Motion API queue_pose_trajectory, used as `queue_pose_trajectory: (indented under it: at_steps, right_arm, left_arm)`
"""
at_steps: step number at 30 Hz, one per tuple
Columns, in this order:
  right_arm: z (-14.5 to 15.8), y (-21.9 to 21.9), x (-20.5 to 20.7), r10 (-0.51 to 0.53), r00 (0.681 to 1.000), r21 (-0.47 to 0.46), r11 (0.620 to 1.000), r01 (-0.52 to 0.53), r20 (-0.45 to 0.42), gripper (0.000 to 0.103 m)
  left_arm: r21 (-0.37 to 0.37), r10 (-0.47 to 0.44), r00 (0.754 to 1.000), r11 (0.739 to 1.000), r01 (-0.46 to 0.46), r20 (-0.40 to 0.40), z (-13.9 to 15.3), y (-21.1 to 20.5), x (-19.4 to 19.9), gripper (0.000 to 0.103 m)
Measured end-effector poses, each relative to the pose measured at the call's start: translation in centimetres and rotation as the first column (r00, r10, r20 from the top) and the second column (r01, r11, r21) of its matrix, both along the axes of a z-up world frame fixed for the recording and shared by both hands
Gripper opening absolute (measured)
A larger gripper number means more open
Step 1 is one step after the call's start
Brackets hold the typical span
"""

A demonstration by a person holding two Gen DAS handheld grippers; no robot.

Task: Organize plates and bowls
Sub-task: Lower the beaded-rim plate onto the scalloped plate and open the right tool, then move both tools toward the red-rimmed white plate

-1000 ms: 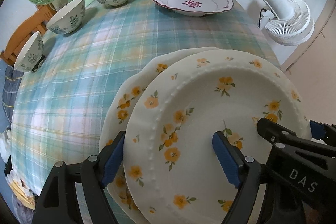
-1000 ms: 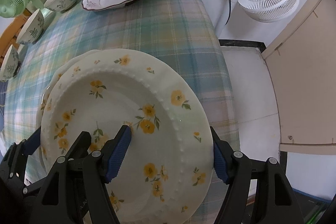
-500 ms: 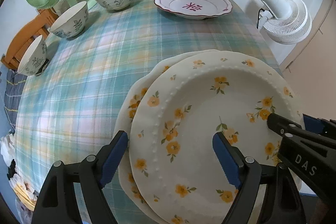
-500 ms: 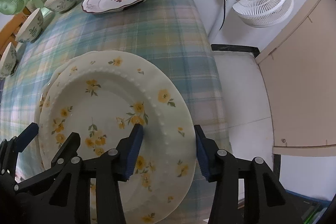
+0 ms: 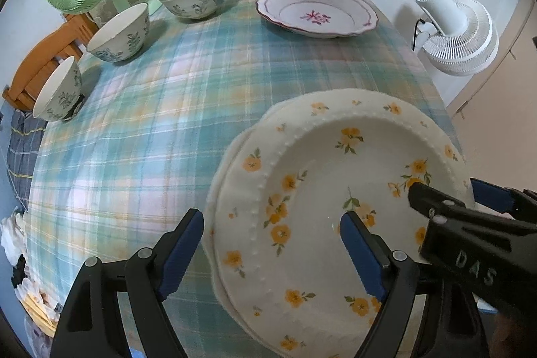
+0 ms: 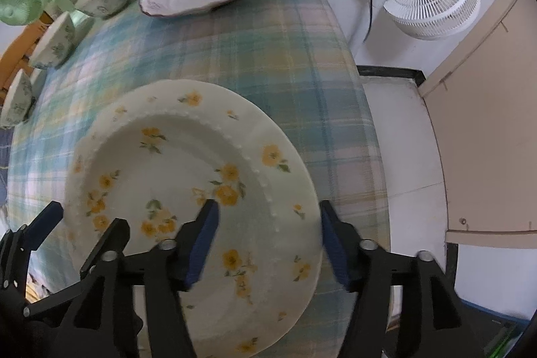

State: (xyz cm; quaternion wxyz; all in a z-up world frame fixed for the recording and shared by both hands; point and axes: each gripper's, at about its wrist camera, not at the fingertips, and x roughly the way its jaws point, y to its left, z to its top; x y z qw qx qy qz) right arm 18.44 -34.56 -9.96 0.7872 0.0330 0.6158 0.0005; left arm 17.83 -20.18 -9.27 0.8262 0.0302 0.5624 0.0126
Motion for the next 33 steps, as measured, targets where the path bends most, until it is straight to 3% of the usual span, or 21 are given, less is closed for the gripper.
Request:
queue_pose_trajectory:
  at_steps: [2,7,19,33]
  right_arm:
    - [0.8,0.6,-0.2,0.009,1.000,-0.009,1.000,-0.009,0.024,0.079]
    - [3.2,1.7,-0.7,0.004,0.996,-0.007,1.000,-0.003,0.089,0.079]
    - [10.2,5.5,-1.4,-0.056,0.961,-0.020,0.998,0.063,0.270,0.079]
    - [14.0,5.1,4.5,-0.060,0.924,-0.013,0.997,0.070,0.377,0.080]
  left_arm:
    - [-0.001,-0.001,1.000,1.000,0.001,0.009,0.7,0.4,-0.1,0.086]
    - [-0.007,-0.023,0.998,1.000,0.023,0.060,2.9,1.7,-0.3,0.090]
    - [-0.025,-0.081,0.983,0.996,0.087,0.165,8.3,4.3,0.8,0.090]
    - [-0.044,-0.063,0.963,0.996,0.077,0.263,11.4,3.3,7.9,0.090]
